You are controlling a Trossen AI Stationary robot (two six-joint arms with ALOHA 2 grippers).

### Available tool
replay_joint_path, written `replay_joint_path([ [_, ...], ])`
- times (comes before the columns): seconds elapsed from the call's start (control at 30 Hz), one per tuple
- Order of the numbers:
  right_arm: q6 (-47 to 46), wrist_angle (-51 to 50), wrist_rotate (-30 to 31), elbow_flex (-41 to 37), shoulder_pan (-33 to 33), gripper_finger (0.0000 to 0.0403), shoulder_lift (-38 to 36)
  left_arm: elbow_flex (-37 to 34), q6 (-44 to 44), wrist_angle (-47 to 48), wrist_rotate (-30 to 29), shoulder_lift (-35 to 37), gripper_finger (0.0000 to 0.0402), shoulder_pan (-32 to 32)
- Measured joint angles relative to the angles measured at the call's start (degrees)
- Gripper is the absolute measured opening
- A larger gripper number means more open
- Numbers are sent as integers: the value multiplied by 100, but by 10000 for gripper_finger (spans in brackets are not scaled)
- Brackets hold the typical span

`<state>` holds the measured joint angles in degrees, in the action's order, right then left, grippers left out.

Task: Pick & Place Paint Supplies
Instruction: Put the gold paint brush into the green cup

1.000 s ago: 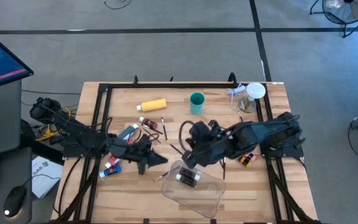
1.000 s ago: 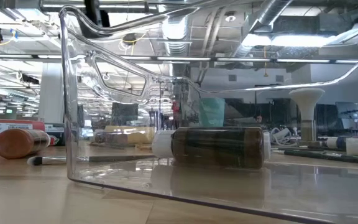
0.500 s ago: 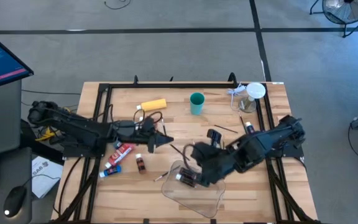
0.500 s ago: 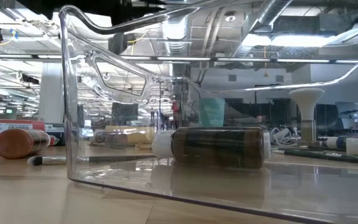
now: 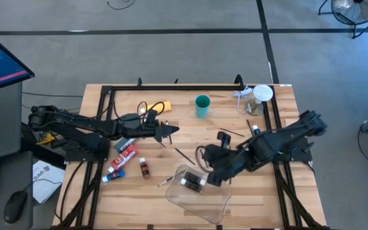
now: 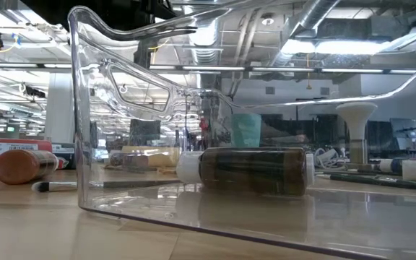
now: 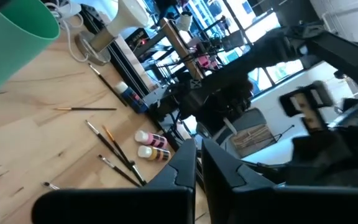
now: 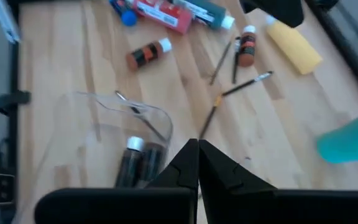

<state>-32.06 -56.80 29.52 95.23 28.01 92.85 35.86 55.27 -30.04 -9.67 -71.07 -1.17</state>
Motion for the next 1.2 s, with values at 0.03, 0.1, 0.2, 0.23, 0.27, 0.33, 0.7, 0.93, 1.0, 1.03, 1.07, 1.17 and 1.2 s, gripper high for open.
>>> replay_joint_path([
  [0.03, -34, 348, -92, -352, -41, 0, -205, 0, -18, 0, 0, 0, 1, 1],
  [0.1, -143, 1220, -421, -1068, -173, 0, -605, 0, -20, 0, 0, 0, 1, 26],
  [0.2, -430, 2381, -979, -2032, -434, 0, -1092, 0, -26, 1, 1, 0, 1, 91],
  [0.23, -542, 2640, -1092, -2287, -519, 0, -1233, 0, -26, 2, 1, 0, 1, 124],
  [0.27, -649, 2808, -1211, -2488, -624, 0, -1366, 0, -28, 2, 0, 0, 1, 156],
  [0.33, -861, 2883, -1398, -2766, -838, 0, -1584, 0, -14, 2, -3, 0, 1, 210],
  [0.7, -1013, 2185, -2519, -2936, -2127, 0, -2055, 0, 28, 2, -62, 0, 1, 354],
  [0.93, -850, 2058, -2824, -2935, -2651, 0, -2058, 0, 28, 3, -83, 0, 1, 337],
  [1.0, -851, 2057, -2829, -2935, -2732, 0, -2058, 0, 28, 2, -83, 0, 1, 351],
  [1.03, -852, 2058, -2842, -2935, -2767, 0, -2058, 0, 28, 2, -83, 0, 1, 352],
  [1.07, -850, 2060, -2872, -2935, -2800, 0, -2058, 0, 28, 2, -83, 0, 1, 352],
  [1.17, -850, 2060, -3128, -2935, -2869, 0, -2058, 0, 28, 3, -83, 0, 1, 352],
  [1.2, -850, 2060, -3216, -2935, -2888, 0, -2058, 0, 27, 3, -83, 0, 1, 352],
])
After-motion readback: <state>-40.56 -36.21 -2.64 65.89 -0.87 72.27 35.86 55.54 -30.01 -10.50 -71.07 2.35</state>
